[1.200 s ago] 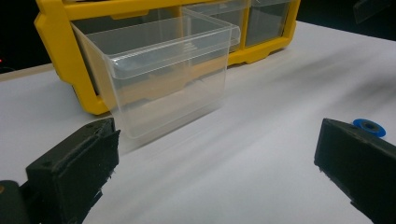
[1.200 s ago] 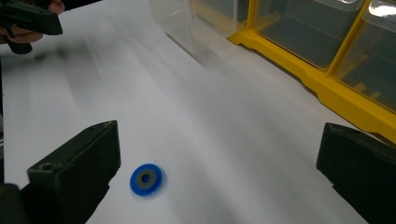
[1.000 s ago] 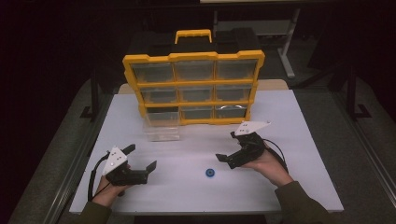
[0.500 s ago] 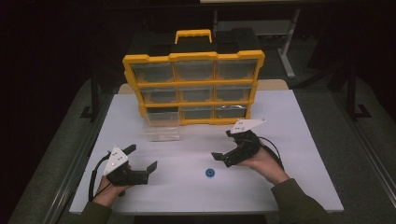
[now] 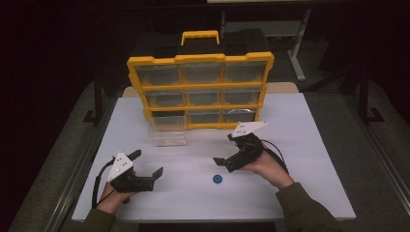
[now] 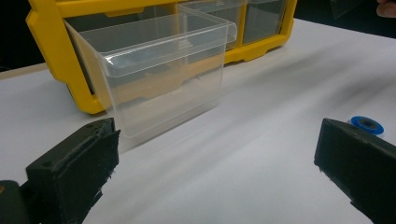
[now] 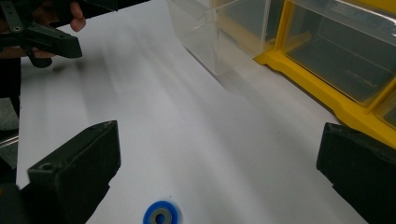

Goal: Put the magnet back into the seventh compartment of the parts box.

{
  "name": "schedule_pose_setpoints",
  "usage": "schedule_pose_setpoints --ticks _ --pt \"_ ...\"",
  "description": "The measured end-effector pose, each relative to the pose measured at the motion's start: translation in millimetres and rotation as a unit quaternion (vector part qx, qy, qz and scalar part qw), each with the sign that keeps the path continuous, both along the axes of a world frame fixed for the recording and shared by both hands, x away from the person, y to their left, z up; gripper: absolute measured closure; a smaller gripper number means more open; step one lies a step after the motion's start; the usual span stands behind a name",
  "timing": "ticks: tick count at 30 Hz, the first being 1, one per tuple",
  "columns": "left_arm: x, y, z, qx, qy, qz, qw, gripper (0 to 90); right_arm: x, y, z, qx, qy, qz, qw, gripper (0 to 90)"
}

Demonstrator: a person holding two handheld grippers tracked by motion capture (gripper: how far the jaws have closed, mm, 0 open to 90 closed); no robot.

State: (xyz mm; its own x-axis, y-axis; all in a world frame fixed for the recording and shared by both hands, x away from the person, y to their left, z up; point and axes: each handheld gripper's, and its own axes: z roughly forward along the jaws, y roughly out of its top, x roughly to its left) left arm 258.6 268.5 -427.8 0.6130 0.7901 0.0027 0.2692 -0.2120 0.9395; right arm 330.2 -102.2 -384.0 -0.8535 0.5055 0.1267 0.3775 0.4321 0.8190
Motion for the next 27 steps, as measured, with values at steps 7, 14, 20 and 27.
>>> schedule_pose_setpoints --ticks 7,14,20,27 --pt "0.2 0.5 0.1 0.002 -0.002 -0.001 1.0 0.0 1.4 5.4 -3.3 -0.005 0.007 0.013 0.9999 0.0" --pt "0.4 0.3 -0.5 0.002 0.0 -0.001 1.0 0.0 0.5 6.8 -5.3 -0.017 0.017 0.019 0.9995 0.0" --pt "0.4 0.6 -0.4 0.006 0.0 -0.002 1.0 0.0 -0.5 7.2 -5.8 -0.022 0.016 0.024 0.9993 0.0" --pt "0.4 0.2 -0.7 0.003 0.0 -0.001 1.0 0.0 -2.5 10.0 -7.9 -0.038 0.022 0.03 0.9986 0.0"
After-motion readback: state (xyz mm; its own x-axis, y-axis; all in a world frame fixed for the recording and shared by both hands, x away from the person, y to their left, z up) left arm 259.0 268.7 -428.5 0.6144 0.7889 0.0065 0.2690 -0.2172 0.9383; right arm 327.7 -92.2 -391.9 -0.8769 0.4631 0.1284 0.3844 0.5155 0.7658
